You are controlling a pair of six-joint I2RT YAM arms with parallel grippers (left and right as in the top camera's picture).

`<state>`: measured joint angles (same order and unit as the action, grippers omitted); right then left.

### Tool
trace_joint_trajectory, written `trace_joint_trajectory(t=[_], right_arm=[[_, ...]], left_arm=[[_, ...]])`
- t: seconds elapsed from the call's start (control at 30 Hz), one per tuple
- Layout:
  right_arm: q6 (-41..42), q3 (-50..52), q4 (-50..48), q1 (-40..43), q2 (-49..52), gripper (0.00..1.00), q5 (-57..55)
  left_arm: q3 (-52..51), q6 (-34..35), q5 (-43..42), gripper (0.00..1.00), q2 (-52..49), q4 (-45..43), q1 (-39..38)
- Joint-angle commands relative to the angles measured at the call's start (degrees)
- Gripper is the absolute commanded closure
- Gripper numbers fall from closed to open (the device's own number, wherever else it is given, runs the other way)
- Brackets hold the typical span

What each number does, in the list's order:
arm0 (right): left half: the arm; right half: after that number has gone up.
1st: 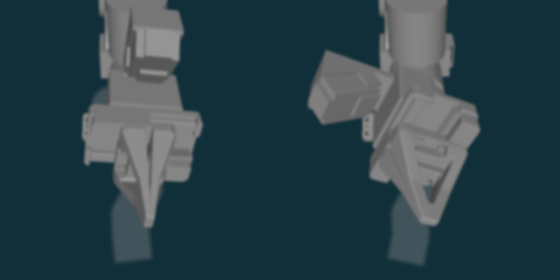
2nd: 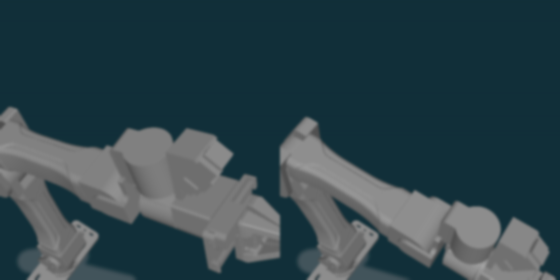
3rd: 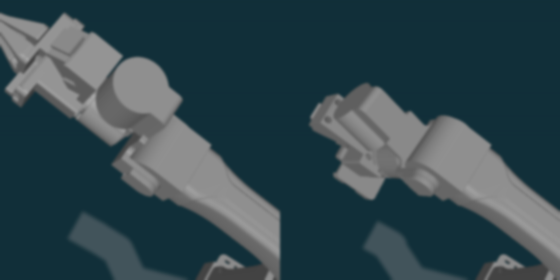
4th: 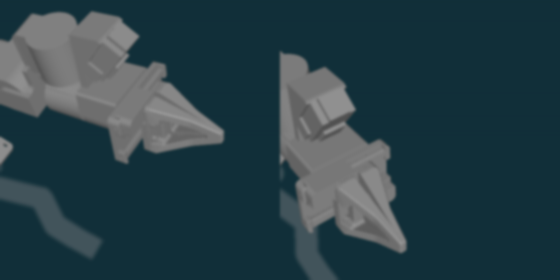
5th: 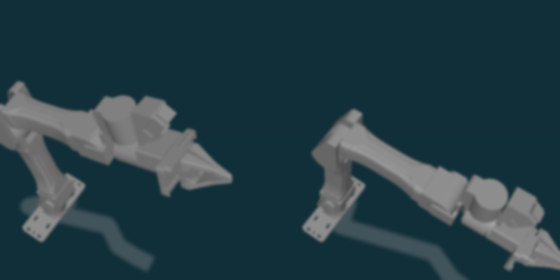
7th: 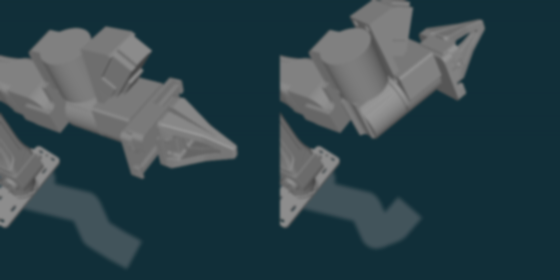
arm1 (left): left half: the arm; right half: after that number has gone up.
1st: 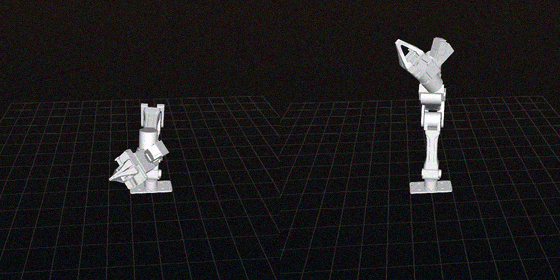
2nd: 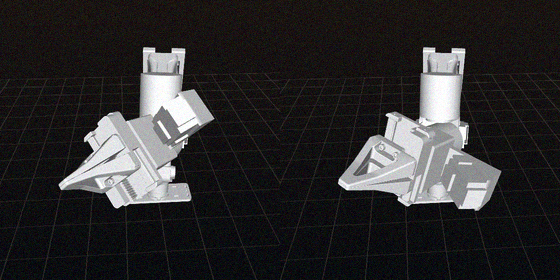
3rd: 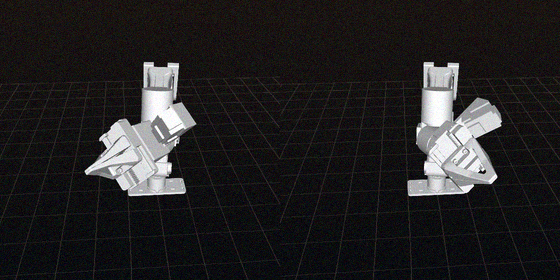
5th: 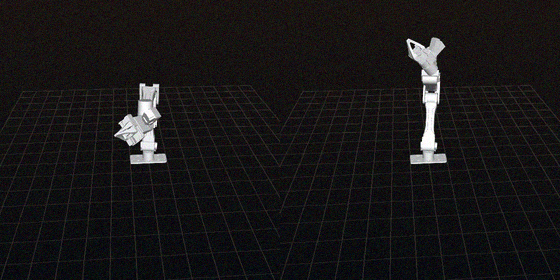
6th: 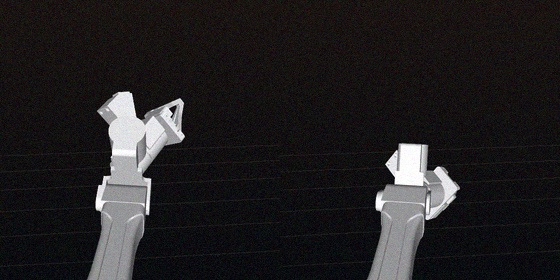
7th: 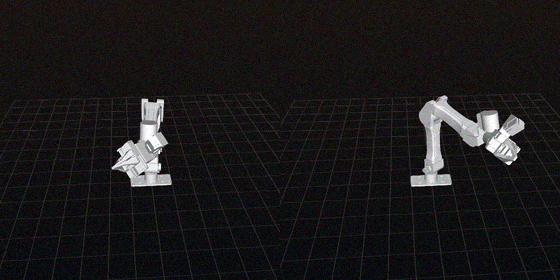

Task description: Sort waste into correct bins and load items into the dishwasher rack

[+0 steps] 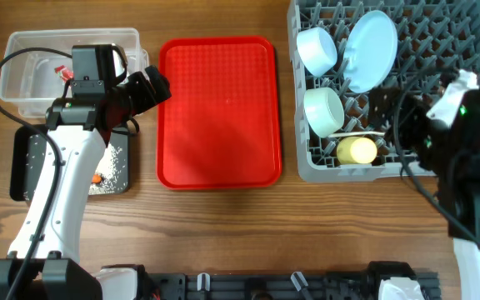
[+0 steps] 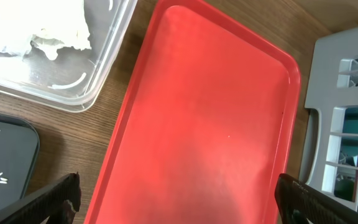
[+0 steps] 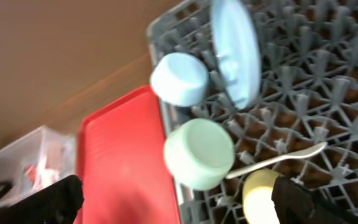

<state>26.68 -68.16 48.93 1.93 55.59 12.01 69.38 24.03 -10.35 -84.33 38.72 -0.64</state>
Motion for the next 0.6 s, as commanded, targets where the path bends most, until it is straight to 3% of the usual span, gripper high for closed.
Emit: trace_joint_trajectory(t=[0.0,0.17,0.37,0.43,0.57], right_arm=[[-2.7,-0.6,2.4,-0.2,-1.4,0.0,0.5],[-6.7,-0.6,4.3,-0.2,-1.4,0.0,-4.6],[-26.2,1.1,-3.1,-1.6,-1.9,0.0,-1.4],[-30.3,4.2,-6.3,-1.5,-2.9,0.0,-1.5],[-30.9,20.6,-23.6,-1.5,-12.0,0.0,-0.6]], left_arm=[[0.6,-1.1,0.4,0.0,-0.3,-0.2,-0.2],[0.6,-1.1,0.4,0.0,-0.3,-0.2,-0.2],[0.6,-1.1,0.4,0.0,-0.3,-0.2,-0.2],[0.6,-1.1,0.4,0.0,-0.3,-0.2,-0.2],[0.6,-1.1,0.4,0.0,-0.3,-0.2,-0.2]])
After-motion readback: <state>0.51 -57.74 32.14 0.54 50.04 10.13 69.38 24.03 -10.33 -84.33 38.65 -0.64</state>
